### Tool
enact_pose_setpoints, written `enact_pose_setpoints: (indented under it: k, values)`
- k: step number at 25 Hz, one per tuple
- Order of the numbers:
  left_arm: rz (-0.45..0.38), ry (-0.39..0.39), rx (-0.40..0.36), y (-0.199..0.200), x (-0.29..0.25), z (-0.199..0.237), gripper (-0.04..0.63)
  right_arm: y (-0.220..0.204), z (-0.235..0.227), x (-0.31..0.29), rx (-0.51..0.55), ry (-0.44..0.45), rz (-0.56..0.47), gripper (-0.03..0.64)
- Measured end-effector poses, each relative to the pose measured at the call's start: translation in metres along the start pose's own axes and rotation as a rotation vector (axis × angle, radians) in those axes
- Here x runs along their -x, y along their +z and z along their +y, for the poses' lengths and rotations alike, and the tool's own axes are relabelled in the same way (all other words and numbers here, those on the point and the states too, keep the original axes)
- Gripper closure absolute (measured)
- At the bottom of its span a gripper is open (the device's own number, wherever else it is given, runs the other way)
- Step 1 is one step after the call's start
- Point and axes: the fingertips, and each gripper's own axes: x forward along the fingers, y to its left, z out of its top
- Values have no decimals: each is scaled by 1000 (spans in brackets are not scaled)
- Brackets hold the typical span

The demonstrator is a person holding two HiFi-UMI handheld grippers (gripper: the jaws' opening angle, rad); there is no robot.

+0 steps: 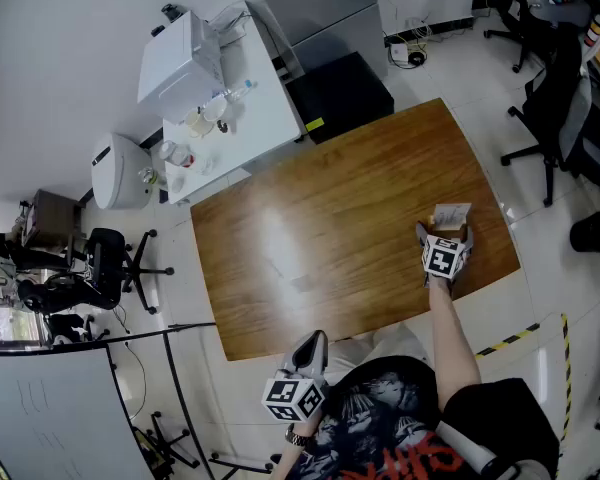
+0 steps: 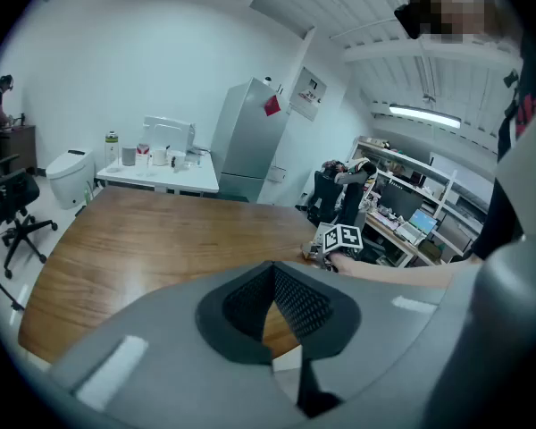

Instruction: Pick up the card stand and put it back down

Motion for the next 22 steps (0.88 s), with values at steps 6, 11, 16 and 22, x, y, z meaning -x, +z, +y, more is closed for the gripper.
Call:
enact_pose_setpoints:
  k: [6,11,16,22]
  values:
    - [-6,-10,15,-4,13,14,598,5,-8,-17,128,-39,59,57]
    - [-29,4,68,-10,22,29,598,6,41,33,246,111,31,60]
    - [-70,-9,46,16,34,48,598,9,114,122,252,220,-18,61]
    - [-149,-12,64,56,52,85,598,56,204,213,303,336,-159,61]
